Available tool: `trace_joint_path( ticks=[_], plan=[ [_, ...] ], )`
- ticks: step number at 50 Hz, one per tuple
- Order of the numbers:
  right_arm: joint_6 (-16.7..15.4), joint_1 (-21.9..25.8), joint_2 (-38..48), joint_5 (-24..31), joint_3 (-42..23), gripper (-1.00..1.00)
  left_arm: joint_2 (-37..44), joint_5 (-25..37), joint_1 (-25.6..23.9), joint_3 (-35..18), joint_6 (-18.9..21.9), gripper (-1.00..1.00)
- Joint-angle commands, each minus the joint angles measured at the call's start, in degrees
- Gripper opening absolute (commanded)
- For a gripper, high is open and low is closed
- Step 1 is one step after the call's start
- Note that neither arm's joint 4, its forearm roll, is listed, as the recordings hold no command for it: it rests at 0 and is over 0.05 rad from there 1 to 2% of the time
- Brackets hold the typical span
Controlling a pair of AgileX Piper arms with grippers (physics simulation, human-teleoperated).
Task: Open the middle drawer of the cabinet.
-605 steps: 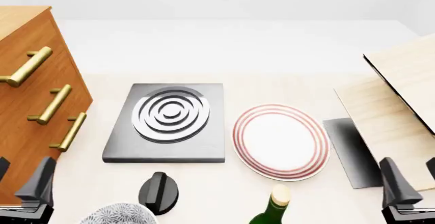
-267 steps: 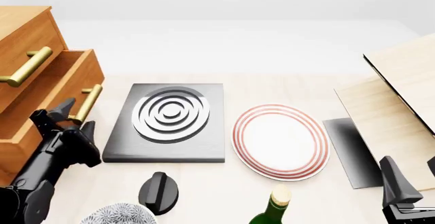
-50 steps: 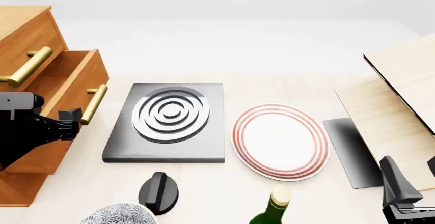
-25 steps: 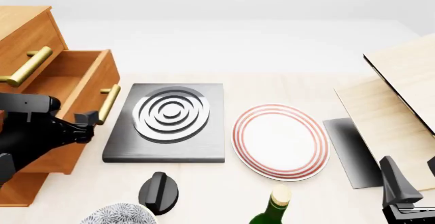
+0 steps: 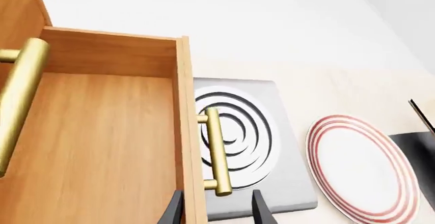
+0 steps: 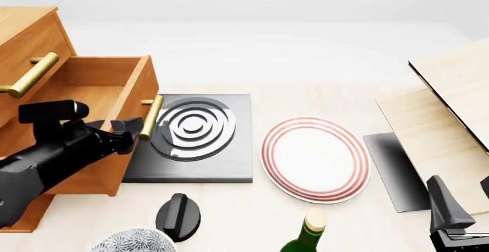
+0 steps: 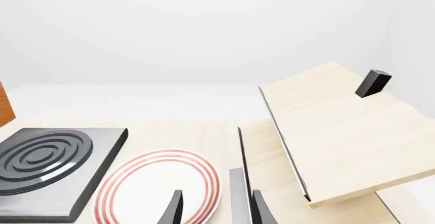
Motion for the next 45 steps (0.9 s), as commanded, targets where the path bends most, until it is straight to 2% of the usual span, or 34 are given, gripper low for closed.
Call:
trace_joint_path(
  ticks=[1,17,24,25,32,37,40,45],
  plan=[
    [0.0,0.0,0.0,0.0,0.0,1.00,6.7,-0.9,-6.5,0.0,-0.9,1.00],
    [0.0,0.0,0.0,0.0,0.0,1.00,9.9,-4.3,-13.4,1.2,-0.9,1.00],
    [0.0,0.0,0.0,0.0,0.0,1.00,8.5,-4.1,-12.6,1.7,-0.1,1.00],
    [0.0,0.0,0.0,0.0,0.0,1.00,5.4,-2.4,-11.6,1.5,0.6,1.00],
    [0.0,0.0,0.0,0.0,0.0,1.00,-3.3,4.5,-10.7,-0.8,1.5,1.00],
    [0.0,0.0,0.0,0.0,0.0,1.00,-12.9,12.9,-10.3,-4.8,2.1,1.00],
    [0.0,0.0,0.0,0.0,0.0,1.00,-18.5,16.6,-8.3,-6.6,4.4,1.00],
    [0.0,0.0,0.0,0.0,0.0,1.00,-21.0,19.9,-7.8,-8.5,3.7,1.00]
  ],
)
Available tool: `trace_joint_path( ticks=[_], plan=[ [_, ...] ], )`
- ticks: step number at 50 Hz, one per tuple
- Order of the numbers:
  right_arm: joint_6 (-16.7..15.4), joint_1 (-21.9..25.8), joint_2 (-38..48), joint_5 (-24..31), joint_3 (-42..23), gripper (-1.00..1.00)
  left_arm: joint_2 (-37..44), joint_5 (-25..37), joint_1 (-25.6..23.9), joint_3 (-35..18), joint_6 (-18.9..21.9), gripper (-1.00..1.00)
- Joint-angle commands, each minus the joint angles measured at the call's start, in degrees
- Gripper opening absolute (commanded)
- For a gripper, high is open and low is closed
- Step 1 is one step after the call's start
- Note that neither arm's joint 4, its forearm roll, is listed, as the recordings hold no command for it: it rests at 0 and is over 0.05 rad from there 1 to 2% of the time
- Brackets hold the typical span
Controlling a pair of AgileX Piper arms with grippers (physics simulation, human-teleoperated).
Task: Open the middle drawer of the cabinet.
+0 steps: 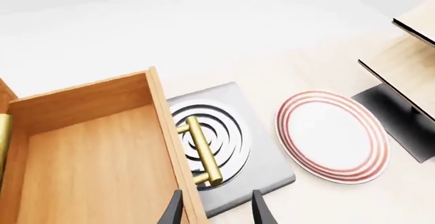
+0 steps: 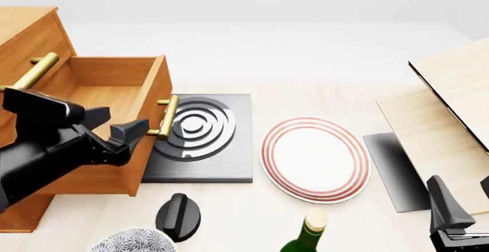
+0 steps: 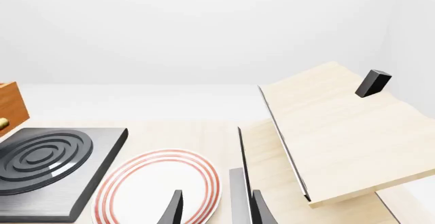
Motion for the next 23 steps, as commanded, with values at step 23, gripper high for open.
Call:
trace_joint_path(
  ticks=[23],
  plan=[
    [0.0,0.0,0.0,0.0,0.0,1.00,-38.6,27.4,7.0,-8.1,5.1,1.00]
  ],
)
